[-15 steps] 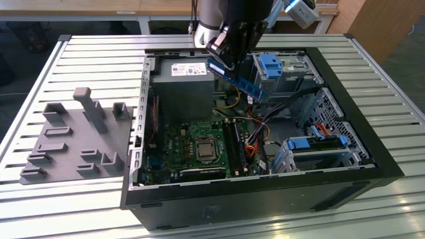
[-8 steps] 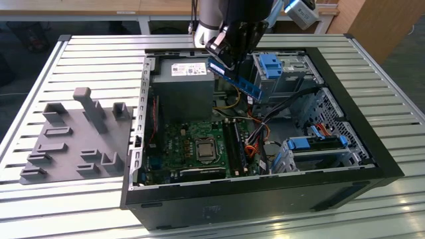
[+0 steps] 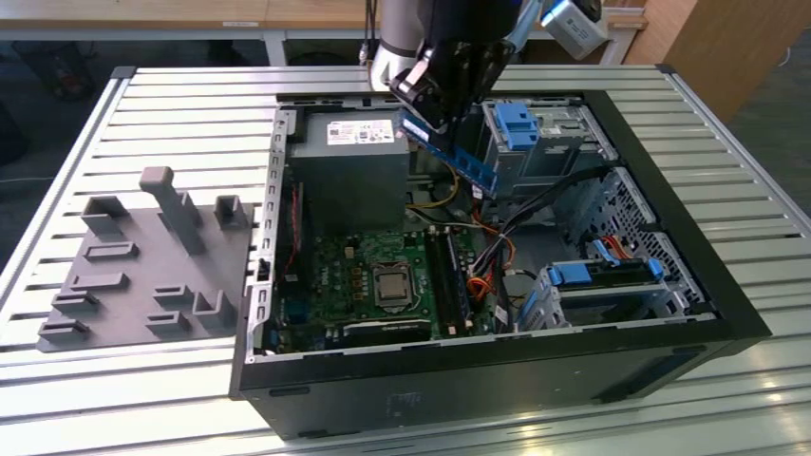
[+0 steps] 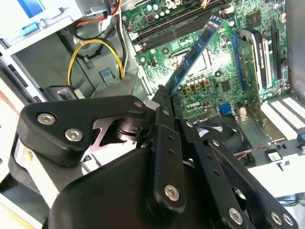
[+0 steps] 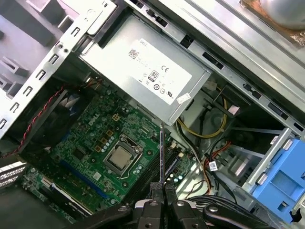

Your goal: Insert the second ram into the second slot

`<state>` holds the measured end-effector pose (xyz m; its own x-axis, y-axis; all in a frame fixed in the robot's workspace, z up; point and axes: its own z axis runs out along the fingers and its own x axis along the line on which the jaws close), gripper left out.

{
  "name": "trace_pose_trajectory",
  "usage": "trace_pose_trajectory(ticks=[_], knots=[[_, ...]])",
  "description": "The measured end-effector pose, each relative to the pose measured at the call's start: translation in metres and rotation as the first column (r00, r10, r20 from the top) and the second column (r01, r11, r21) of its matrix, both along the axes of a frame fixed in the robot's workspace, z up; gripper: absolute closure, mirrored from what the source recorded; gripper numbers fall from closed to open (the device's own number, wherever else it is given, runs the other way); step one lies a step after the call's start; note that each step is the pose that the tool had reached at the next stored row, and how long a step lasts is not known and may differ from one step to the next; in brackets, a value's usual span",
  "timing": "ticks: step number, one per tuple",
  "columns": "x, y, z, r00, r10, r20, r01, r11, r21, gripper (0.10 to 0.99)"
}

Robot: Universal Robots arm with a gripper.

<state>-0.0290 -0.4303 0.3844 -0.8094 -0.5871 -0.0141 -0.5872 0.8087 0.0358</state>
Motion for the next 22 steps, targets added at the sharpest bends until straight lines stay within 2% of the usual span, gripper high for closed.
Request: trace_pose_trajectory(ticks=[6,12,17,22], knots=[[0.0,0.0,-0.0003,0.9968,-0.08,0.0001,0.08,0.9968,-0.002,0.953],[0.0,0.0,-0.0006,0.9866,-0.163,0.0001,0.163,0.9866,-0.002,0.953],[0.0,0.0,-0.0009,0.9724,-0.233,0.0002,0.233,0.9724,-0.002,0.953],[0.0,0.0,-0.0016,0.9474,-0.32,0.0003,0.32,0.9474,-0.003,0.953]])
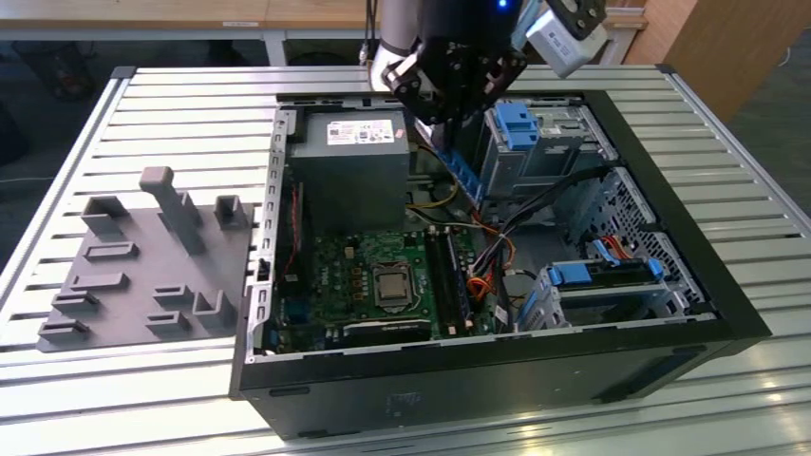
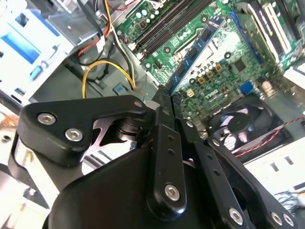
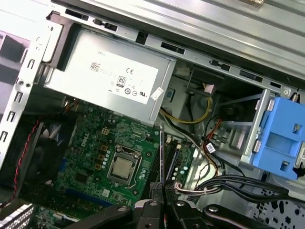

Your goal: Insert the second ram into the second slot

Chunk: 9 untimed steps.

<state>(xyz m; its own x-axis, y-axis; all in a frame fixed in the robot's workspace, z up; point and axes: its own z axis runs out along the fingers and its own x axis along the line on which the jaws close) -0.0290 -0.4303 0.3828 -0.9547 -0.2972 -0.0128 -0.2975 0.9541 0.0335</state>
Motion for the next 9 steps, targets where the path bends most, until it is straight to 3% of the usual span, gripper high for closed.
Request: trace_pose_trajectory(ticks=[4,9], knots=[[0.0,0.0,-0.0007,0.9973,-0.073,0.0,0.073,0.9973,0.0,0.953],[0.0,0.0,-0.0017,0.9867,-0.163,0.0,0.163,0.9867,0.0,0.953]])
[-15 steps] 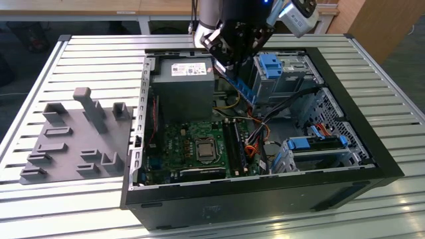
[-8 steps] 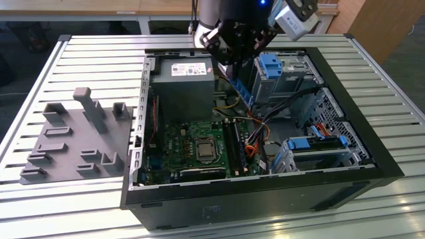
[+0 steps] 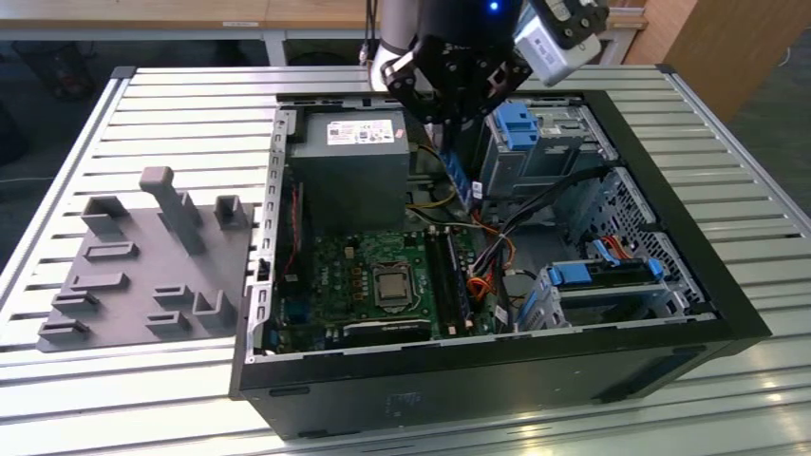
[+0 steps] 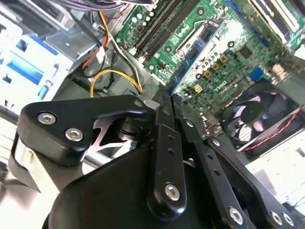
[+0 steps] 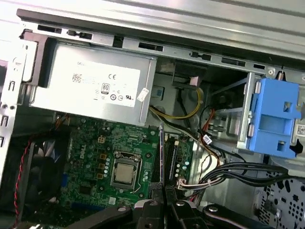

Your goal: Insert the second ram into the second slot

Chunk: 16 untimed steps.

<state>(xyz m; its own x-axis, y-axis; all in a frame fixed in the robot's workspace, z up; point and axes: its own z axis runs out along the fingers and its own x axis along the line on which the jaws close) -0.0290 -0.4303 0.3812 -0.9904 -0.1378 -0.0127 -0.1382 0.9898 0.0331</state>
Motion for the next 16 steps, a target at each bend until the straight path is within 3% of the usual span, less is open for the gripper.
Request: trace_pose_trajectory(ticks=[4,9,16], knots=[[0.0,0.0,-0.0007,0.9974,-0.072,0.0,0.072,0.9974,0.0,0.953],[0.0,-0.0001,-0.0017,0.9895,-0.145,0.0,0.145,0.9895,0.0,0.953],[0.0,-0.0019,-0.004,0.9879,-0.155,0.0,0.155,0.9879,0.0,0.953]])
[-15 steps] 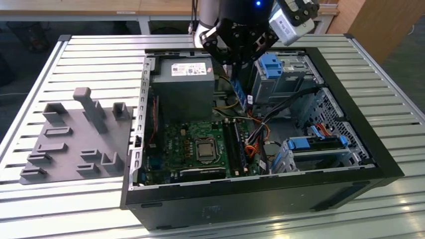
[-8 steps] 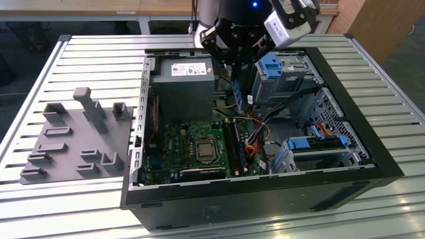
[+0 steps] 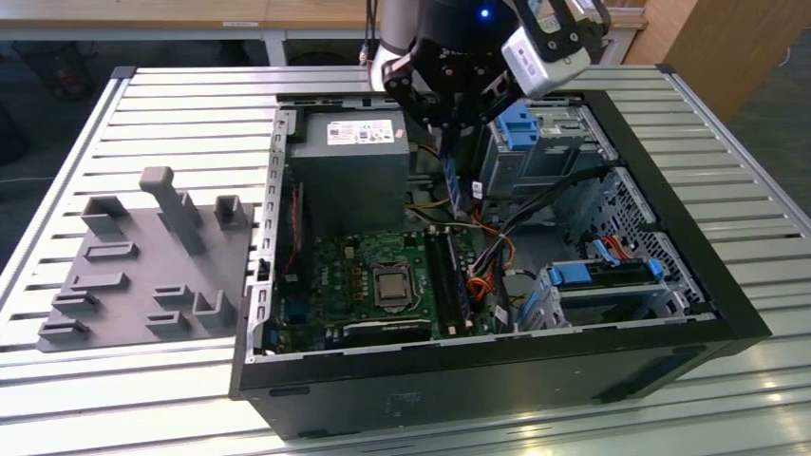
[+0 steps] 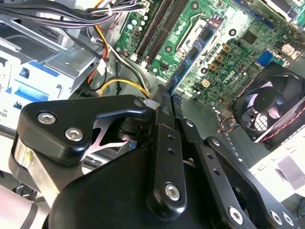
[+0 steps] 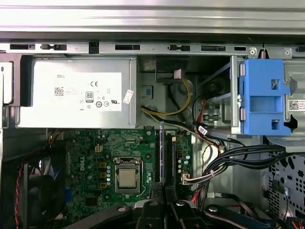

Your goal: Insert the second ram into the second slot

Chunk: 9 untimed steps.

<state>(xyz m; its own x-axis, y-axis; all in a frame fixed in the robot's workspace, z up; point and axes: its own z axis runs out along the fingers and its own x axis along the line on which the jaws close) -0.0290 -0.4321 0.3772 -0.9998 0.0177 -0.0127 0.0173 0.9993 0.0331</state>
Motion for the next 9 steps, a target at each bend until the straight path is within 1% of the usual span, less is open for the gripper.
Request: trace_pose_trajectory(ticks=[5,9], knots=[[-0.0001,-0.0029,-0.0024,1.0,-0.003,0.0,0.003,1.0,0.0,0.953],[0.0,-0.003,-0.0043,1.0,-0.003,0.0,0.003,1.0,0.0,0.953]])
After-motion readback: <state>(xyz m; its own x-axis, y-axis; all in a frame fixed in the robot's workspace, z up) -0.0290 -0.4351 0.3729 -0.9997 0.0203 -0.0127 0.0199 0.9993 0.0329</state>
